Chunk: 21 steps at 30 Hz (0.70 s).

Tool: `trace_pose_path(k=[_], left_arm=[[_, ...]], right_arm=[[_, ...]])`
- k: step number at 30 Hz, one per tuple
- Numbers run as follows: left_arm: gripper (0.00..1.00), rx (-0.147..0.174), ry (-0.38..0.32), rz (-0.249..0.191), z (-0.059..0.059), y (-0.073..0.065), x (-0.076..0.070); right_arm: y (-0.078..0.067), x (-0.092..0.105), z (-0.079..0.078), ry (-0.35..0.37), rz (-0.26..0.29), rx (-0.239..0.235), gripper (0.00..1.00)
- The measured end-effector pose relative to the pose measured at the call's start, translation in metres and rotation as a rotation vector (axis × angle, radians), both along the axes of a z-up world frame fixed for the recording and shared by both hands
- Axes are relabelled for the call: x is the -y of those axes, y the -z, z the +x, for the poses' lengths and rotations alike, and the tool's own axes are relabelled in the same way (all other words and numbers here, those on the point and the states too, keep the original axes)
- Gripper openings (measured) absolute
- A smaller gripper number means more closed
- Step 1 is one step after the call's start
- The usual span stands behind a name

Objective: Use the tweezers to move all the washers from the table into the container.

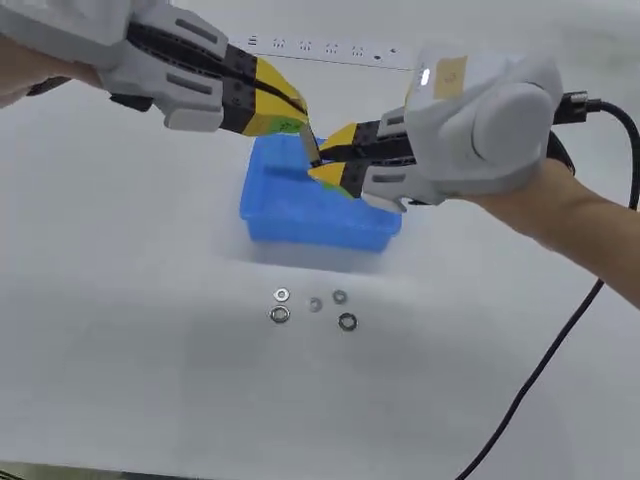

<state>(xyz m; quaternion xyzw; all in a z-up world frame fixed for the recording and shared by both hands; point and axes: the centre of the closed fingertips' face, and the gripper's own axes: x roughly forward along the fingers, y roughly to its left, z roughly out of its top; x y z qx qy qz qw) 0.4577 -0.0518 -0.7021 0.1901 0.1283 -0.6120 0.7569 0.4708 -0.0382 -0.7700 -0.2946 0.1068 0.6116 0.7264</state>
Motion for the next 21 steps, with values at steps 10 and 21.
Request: trace_pose_path(k=[10,21], left_arm=[[0.05,-0.047,0.028,0.032,0.022,0.030,0.007],[0.05,-0.097,0.036,0.077,0.033,0.065,0.013]], right_arm=[[0.029,0.004,0.017,0.013,-0.029,-0.048,0.10],[0.065,0.004,0.025,0.035,-0.061,-0.124,0.10]])
